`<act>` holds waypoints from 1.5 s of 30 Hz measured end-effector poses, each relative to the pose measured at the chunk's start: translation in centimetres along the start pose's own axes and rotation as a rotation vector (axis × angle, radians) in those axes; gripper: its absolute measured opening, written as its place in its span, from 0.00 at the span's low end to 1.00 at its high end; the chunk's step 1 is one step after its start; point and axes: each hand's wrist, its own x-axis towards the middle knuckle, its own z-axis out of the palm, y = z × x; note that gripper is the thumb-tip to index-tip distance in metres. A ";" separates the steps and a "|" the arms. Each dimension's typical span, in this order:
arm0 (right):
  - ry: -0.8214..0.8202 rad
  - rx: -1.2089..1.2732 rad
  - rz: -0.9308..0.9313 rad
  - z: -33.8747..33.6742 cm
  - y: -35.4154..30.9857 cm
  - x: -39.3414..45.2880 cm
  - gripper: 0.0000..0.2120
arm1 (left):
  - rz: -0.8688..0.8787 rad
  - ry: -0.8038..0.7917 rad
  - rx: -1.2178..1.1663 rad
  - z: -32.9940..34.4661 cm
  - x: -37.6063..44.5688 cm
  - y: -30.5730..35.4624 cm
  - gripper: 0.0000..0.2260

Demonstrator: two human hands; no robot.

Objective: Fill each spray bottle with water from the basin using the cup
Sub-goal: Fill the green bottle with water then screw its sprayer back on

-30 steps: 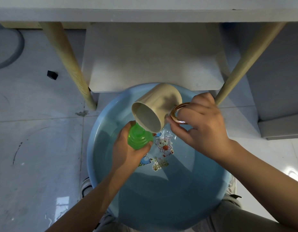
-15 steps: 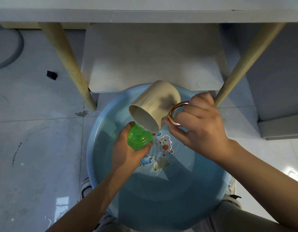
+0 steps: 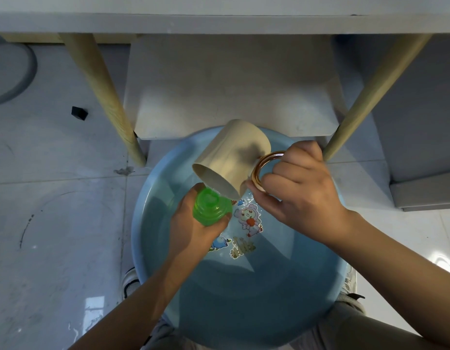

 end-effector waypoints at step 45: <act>0.004 -0.038 0.299 0.4 0.0 -0.3 0.12 | -0.021 0.021 -0.058 -0.2 -0.2 -0.4 0.28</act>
